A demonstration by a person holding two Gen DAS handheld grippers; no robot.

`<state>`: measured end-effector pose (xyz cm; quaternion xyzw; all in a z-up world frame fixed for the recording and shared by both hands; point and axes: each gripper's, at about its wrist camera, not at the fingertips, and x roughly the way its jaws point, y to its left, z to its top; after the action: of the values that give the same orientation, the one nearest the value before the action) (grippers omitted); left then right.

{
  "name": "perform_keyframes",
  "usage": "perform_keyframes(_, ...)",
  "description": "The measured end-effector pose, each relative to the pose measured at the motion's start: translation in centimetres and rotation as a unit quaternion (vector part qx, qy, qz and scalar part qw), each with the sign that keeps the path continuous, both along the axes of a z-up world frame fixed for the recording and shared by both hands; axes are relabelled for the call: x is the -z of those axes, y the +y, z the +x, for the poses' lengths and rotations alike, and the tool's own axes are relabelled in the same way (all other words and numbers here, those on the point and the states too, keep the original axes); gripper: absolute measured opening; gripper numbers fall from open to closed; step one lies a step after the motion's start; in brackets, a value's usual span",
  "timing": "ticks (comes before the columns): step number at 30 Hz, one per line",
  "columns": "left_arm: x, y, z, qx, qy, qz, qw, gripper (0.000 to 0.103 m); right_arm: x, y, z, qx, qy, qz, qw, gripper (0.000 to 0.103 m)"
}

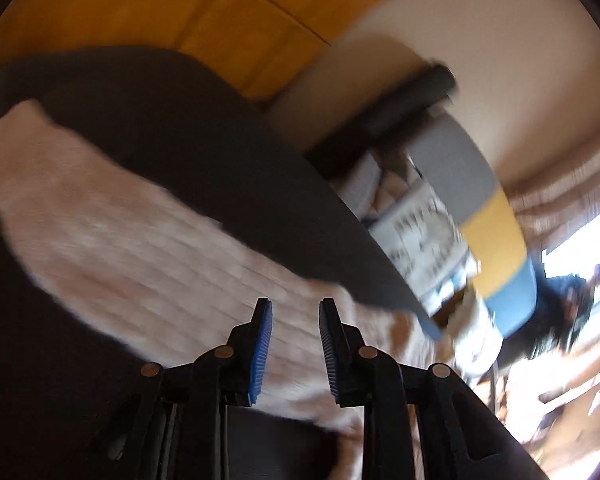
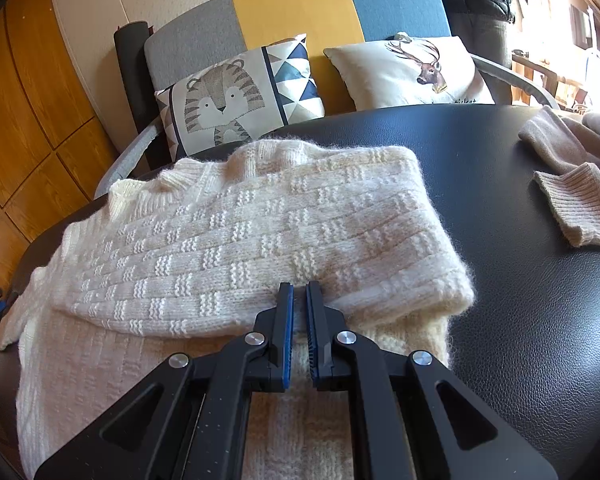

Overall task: Fold clothes
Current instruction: 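Hold the folded side flat with both closed grippers, then grasp the other sweater sleeve cuff with the left gripper and lift it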

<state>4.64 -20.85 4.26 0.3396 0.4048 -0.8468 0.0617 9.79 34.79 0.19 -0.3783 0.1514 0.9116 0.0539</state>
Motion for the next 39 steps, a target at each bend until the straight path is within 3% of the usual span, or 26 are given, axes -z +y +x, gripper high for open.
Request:
perform_keyframes(2,0.6,-4.1,1.6,-0.054,-0.005,0.026,0.9982,0.027,0.0,0.0,0.0,0.0,0.0,0.0,1.0,0.007)
perform_keyframes(6,1.6,-10.9,4.9,-0.152,-0.021,0.056,0.9866,0.028,0.0,0.0,0.0,0.0,-0.001,0.001,1.0,0.007)
perform_keyframes(9,2.3,-14.4,6.7,-0.2,-0.037,0.054,0.9776,0.029,0.0,0.0,0.0,0.001,-0.001,-0.001,1.0,0.007)
perform_keyframes(12,3.3,-16.9,7.3,-0.217,-0.054,0.067,0.9723,0.03,0.0,0.0,0.0,0.001,-0.001,-0.001,1.0,0.007)
perform_keyframes(21,5.5,-18.6,6.3,-0.215,-0.008,0.14,0.9663,0.034,-0.1,0.0,0.0,0.001,-0.001,0.002,1.0,0.007)
perform_keyframes(24,5.5,-17.9,5.6,-0.21,-0.003,0.118,0.9706,0.028,-0.1,0.0,0.0,0.001,-0.001,0.002,1.0,0.007)
perform_keyframes(25,5.5,-17.5,4.9,-0.203,-0.015,0.103,0.9736,0.013,-0.1,0.0,0.0,0.001,-0.001,0.001,1.0,0.007)
perform_keyframes(26,5.5,-17.1,4.4,-0.195,-0.024,0.087,0.9766,0.006,-0.1,0.1,0.0,0.001,-0.001,0.0,1.0,0.007)
perform_keyframes(29,4.4,-16.0,3.4,-0.17,-0.029,0.038,0.9843,0.007,0.0,0.1,0.0,0.001,0.0,-0.002,1.0,0.007)
perform_keyframes(39,-3.0,-12.3,1.3,-0.11,0.081,0.006,0.9906,0.007,0.0,0.4,0.0,0.001,0.0,-0.013,1.0,0.007)
